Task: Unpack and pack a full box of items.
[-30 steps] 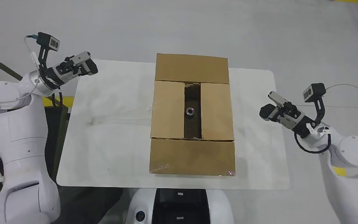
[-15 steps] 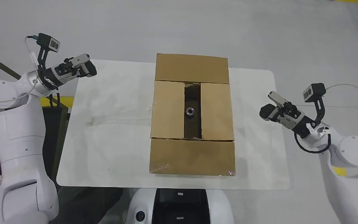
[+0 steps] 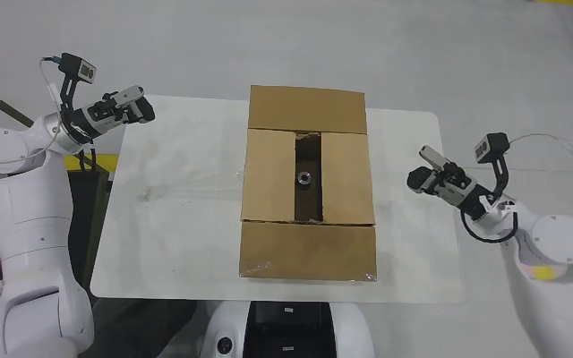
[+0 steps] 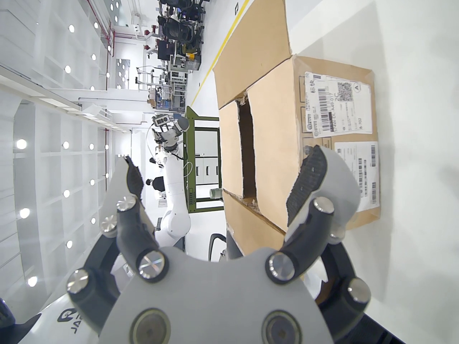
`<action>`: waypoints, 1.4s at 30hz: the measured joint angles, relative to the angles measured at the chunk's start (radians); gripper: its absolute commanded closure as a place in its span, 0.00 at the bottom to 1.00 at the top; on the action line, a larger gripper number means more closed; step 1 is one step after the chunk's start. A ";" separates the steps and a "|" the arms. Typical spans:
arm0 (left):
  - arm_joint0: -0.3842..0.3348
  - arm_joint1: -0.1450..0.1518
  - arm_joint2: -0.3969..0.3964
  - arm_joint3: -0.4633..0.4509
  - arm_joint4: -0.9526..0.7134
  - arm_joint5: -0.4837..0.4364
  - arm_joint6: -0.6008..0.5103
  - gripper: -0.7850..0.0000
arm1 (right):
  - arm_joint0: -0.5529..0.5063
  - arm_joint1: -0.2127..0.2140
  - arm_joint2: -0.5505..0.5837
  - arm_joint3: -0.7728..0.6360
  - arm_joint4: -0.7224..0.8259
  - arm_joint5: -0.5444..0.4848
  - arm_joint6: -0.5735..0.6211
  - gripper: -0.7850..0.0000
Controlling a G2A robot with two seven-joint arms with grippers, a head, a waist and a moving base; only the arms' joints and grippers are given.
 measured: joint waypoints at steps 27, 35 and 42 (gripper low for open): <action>0.000 0.000 0.000 0.000 0.000 0.000 0.000 0.00 | 0.367 -0.064 -0.530 0.048 -0.103 0.219 0.038 0.00; 0.000 0.000 0.000 0.000 0.000 0.000 0.000 0.00 | 0.400 -0.075 -0.572 0.077 -0.104 0.224 0.033 0.00; 0.000 0.000 0.000 0.000 0.000 0.000 0.000 0.00 | 0.400 -0.075 -0.572 0.077 -0.104 0.224 0.033 0.00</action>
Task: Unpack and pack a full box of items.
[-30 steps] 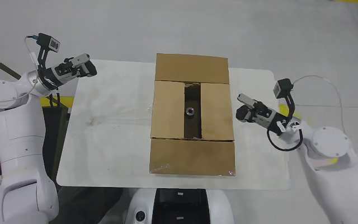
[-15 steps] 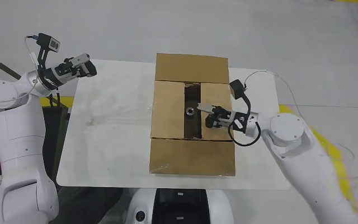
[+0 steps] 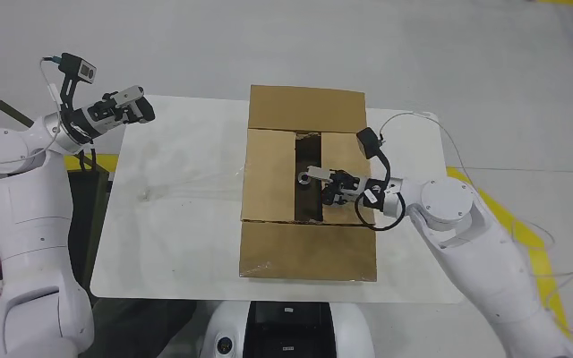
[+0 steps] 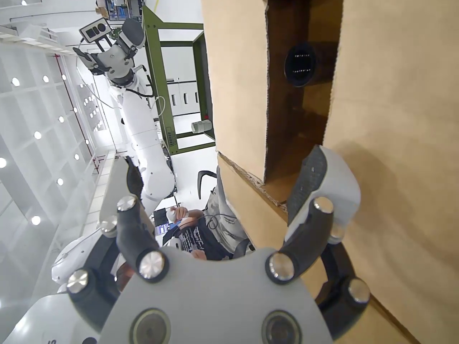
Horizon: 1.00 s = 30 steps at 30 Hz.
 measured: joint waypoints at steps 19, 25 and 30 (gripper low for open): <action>0.000 0.000 0.000 0.000 0.000 0.000 0.000 0.00 | 0.101 -0.061 -0.189 0.102 -0.003 -0.064 -0.055 0.00; 0.000 0.000 0.000 0.000 0.000 0.000 0.000 0.00 | 0.131 -0.081 -0.234 0.137 -0.008 -0.072 -0.054 0.00; 0.000 0.000 0.000 0.000 0.000 0.000 0.000 0.00 | 0.143 -0.097 -0.253 0.177 0.036 -0.102 -0.038 0.00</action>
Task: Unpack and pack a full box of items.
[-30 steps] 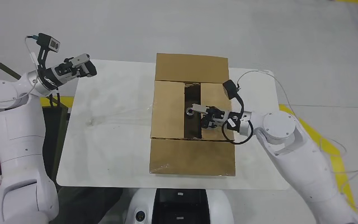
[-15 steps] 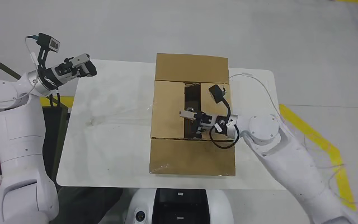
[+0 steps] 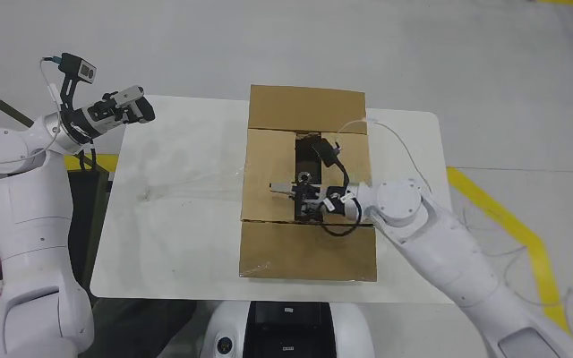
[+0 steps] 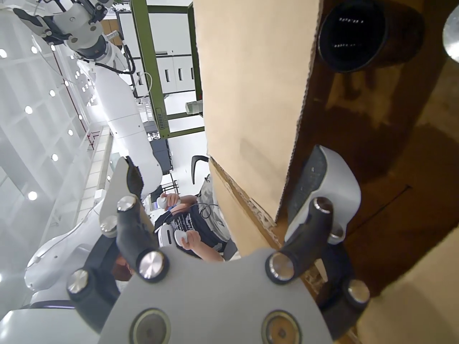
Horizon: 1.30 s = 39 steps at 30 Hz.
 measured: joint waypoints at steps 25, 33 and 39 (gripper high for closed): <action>0.000 0.000 0.000 0.000 0.000 0.000 0.000 0.00 | 0.025 -0.039 0.049 0.011 0.206 -0.185 0.083 0.00; 0.000 0.000 0.000 0.000 0.000 0.000 0.000 0.00 | 0.070 -0.074 -0.024 -0.012 0.177 -0.190 0.027 0.00; 0.000 0.000 0.000 0.000 0.000 0.000 0.000 0.00 | 0.097 -0.097 -0.075 -0.048 0.130 -0.190 -0.004 0.00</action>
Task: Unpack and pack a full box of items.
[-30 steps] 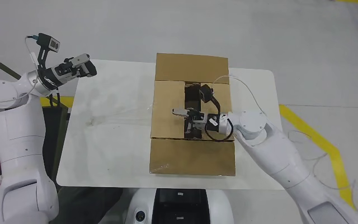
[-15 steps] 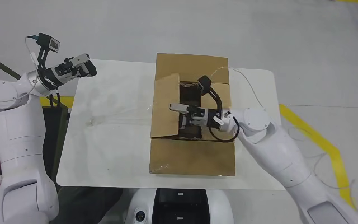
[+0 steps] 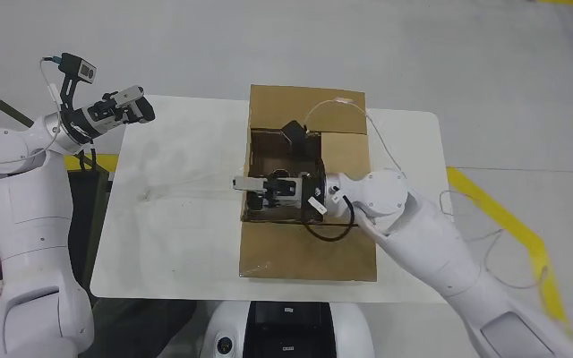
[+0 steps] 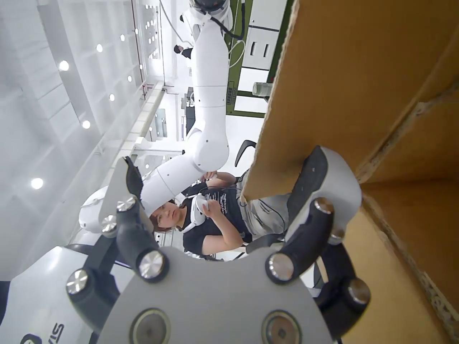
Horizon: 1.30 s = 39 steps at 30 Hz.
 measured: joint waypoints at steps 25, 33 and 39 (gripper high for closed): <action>0.033 0.003 0.021 -0.095 -0.049 0.023 0.071 0.00 | 0.045 -0.096 -0.179 -0.016 -0.197 0.057 -0.107 0.00; 0.010 0.004 0.076 -0.122 -0.118 0.047 0.058 0.00 | 0.043 -0.117 -0.192 0.000 -0.236 0.069 -0.116 0.00; -0.031 -0.004 0.164 -0.077 -0.190 0.088 0.004 0.00 | 0.047 -0.132 -0.191 0.027 -0.243 0.065 -0.109 0.00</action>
